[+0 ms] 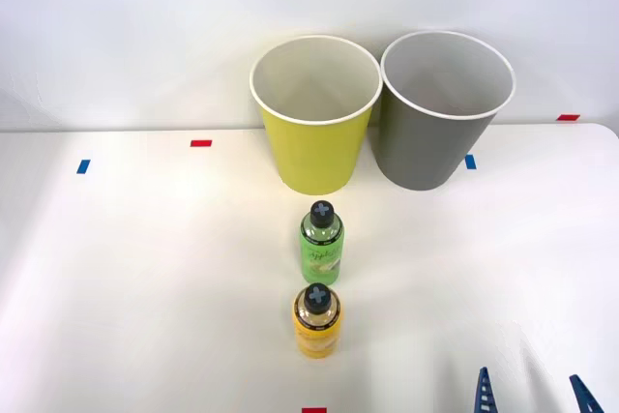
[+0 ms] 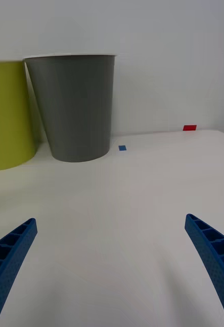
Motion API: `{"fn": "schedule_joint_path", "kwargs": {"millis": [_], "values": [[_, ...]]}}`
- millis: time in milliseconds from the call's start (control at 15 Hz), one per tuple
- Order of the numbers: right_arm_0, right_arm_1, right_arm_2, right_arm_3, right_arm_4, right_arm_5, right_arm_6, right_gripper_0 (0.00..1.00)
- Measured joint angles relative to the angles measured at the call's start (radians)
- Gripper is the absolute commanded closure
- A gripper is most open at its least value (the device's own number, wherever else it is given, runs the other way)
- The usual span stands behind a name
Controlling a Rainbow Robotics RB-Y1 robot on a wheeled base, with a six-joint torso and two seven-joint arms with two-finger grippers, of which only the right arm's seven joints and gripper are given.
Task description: Put cans in the gray bin, plastic bottles in the light green bin
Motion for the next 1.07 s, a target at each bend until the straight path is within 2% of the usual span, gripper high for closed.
{"fn": "schedule_joint_path", "kwargs": {"millis": [1067], "values": [[0.007,-0.007,-0.016,0.000,-0.008,-0.009,0.020,0.00]]}}
